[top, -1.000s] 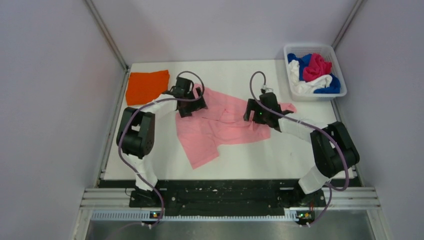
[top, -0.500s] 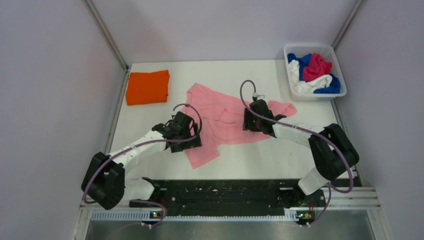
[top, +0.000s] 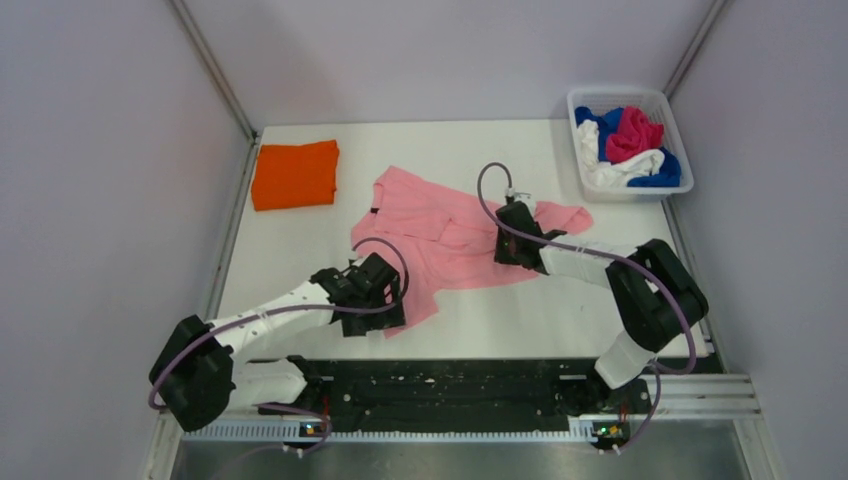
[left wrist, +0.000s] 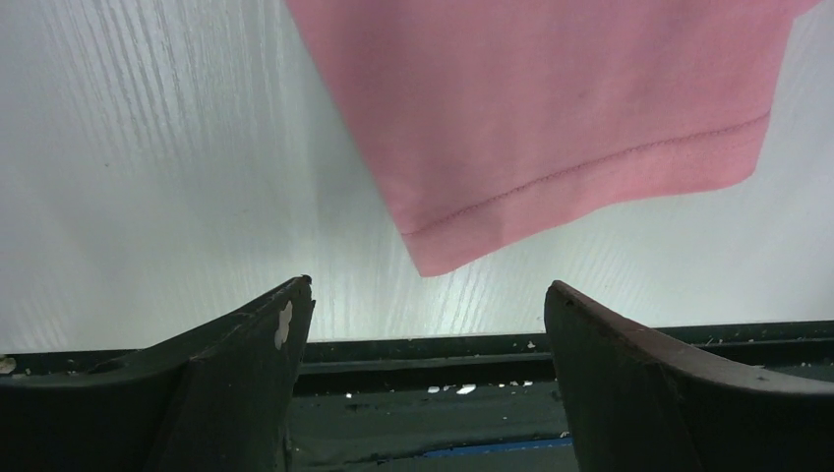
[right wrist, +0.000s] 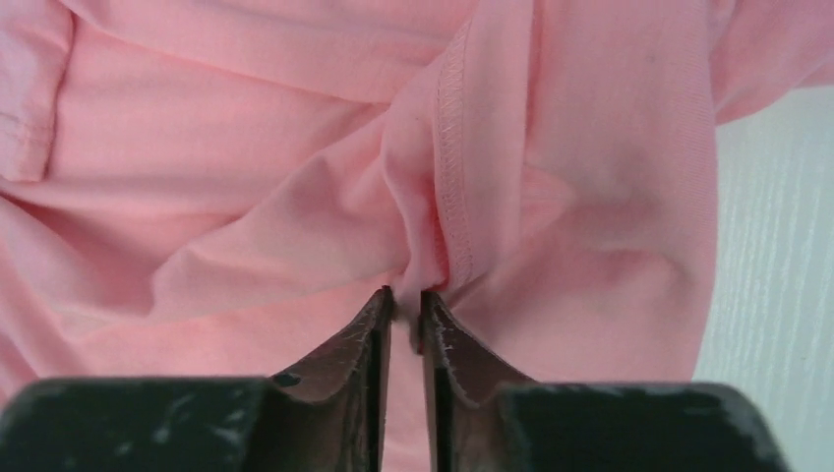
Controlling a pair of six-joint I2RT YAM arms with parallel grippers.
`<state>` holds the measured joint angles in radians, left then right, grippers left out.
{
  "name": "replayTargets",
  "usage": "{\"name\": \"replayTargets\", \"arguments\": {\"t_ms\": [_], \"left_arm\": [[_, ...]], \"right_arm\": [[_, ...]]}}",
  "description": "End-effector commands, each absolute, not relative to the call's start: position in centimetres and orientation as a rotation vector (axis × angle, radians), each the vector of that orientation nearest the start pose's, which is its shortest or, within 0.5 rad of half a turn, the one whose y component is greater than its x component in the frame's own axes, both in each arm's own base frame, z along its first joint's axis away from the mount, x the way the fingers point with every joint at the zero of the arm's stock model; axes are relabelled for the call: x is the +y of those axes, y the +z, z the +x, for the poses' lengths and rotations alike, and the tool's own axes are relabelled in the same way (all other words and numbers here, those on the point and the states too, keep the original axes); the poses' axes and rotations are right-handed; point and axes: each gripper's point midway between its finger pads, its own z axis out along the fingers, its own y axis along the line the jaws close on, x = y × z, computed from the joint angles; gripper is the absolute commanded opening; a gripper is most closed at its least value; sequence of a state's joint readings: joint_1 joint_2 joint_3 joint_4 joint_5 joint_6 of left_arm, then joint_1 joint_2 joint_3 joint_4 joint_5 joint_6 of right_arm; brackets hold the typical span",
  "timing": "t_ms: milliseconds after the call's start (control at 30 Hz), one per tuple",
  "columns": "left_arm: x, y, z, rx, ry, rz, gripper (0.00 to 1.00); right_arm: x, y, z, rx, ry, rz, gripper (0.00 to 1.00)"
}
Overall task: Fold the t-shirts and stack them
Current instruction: Flatten out the tshirt
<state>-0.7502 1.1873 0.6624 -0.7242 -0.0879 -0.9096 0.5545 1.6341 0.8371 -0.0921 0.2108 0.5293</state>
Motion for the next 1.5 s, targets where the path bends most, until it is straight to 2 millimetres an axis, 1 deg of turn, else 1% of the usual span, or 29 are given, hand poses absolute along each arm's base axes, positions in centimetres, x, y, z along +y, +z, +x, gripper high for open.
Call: {"name": "replayTargets", "arguments": {"t_ms": [0,33,133,200,233,300,400,567,633,667,733,800,933,1067,1133,1200,1267,1333,1467], "left_arm": [[-15.9,3.5,14.3,2.842,-0.197,-0.281,0.92],[-16.0,3.3,14.4,2.842,-0.192,-0.279,0.91],[-16.7,2.9,15.0,2.833,-0.192,-0.267,0.89],[-16.9,2.6,15.6,2.824,-0.18,-0.27,0.86],[-17.1,2.5,15.8,2.819,-0.175,-0.28,0.83],[-17.3,2.4,16.4,2.812,-0.156,-0.296,0.81],[-18.0,2.0,16.9,2.813,-0.17,-0.298,0.77],[-18.6,1.1,17.4,2.827,-0.159,-0.272,0.65],[-19.1,1.0,17.5,2.836,-0.169,-0.262,0.57],[-19.4,0.9,17.4,2.846,-0.19,-0.253,0.53],[-20.3,0.8,17.1,2.864,-0.243,-0.227,0.51],[-20.8,0.7,16.4,2.887,-0.256,-0.183,0.5],[-19.6,0.8,14.7,2.923,-0.12,-0.108,0.5],[-18.8,0.9,13.1,2.957,-0.038,-0.016,0.51],[-18.5,0.5,12.8,2.966,-0.006,0.004,0.51],[-18.1,0.1,13.1,2.962,0.06,0.003,0.5],[-18.1,-0.1,14.0,2.94,0.112,-0.006,0.44],[-18.2,0.0,15.3,2.892,0.159,-0.027,0.37],[-18.3,0.8,18.3,2.789,0.23,-0.057,0.34]], "right_arm": [[18.7,3.1,33.7,2.4,0.224,0.11,0.07],[18.3,3.3,33.7,2.388,0.209,0.123,0.0],[17.9,4.6,33.6,2.351,0.215,0.138,0.0],[17.5,5.8,33.3,2.327,0.225,0.146,0.0],[17.3,6.7,32.9,2.314,0.228,0.149,0.0],[16.6,8.0,32.3,2.294,0.228,0.156,0.0],[15.6,9.1,31.0,2.27,0.24,0.175,0.0],[13.3,10.2,28.6,2.256,0.207,0.215,0.0],[12.1,10.6,27.8,2.25,0.175,0.24,0.0],[11.4,10.8,27.5,2.243,0.16,0.256,0.0],[10.4,11.2,27.1,2.228,0.146,0.281,0.0],[9.7,11.6,26.9,2.216,0.144,0.307,0.0],[8.9,11.9,26.8,2.205,0.142,0.334,0.0],[8.8,11.8,26.8,2.212,0.137,0.333,0.0],[8.9,11.6,26.8,2.218,0.138,0.334,0.0],[9.0,11.5,26.8,2.221,0.142,0.331,0.0],[8.9,11.5,26.8,2.217,0.145,0.332,0.0],[9.0,11.6,26.8,2.214,0.147,0.326,0.0],[9.0,11.7,26.7,2.212,0.151,0.32,0.0]]}}
